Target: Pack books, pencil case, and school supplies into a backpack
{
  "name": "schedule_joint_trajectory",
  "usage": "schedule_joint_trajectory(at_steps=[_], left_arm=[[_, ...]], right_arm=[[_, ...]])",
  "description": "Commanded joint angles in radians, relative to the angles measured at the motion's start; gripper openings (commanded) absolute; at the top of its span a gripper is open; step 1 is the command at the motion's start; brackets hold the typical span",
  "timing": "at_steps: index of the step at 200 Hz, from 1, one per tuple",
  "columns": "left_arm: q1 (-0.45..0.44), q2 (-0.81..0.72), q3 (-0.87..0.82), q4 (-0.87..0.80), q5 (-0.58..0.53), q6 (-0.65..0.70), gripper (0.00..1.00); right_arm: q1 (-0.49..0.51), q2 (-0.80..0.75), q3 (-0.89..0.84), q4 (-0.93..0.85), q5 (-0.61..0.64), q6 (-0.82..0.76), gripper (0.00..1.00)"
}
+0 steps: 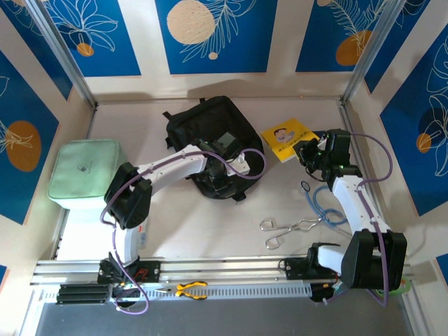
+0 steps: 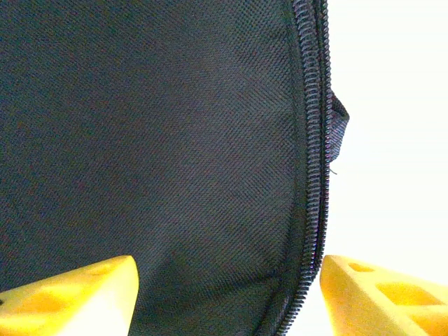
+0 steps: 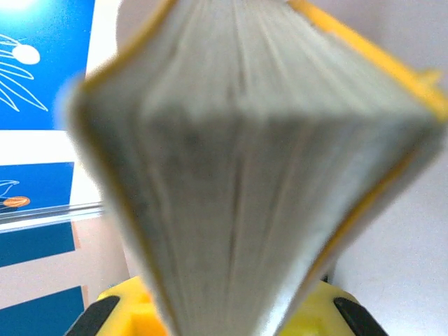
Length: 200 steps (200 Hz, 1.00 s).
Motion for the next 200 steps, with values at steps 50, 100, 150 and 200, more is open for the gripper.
schedule_joint_trajectory(at_steps=[50, 100, 150, 200], left_arm=[[-0.011, 0.044, 0.02, -0.029, -0.019, 0.045, 0.58], [-0.012, 0.036, 0.027, -0.006, -0.051, 0.05, 0.4], [-0.016, 0.047, 0.035, -0.034, -0.057, 0.074, 0.24], [-0.018, -0.048, 0.014, 0.046, -0.078, 0.075, 0.06]], right_arm=[[-0.005, -0.007, -0.002, 0.054, -0.037, 0.003, 0.03], [-0.007, -0.009, -0.002, 0.054, -0.038, 0.003, 0.03], [-0.016, -0.022, -0.002, 0.041, -0.032, -0.001, 0.03], [-0.059, -0.071, 0.001, -0.005, -0.014, -0.022, 0.03]])
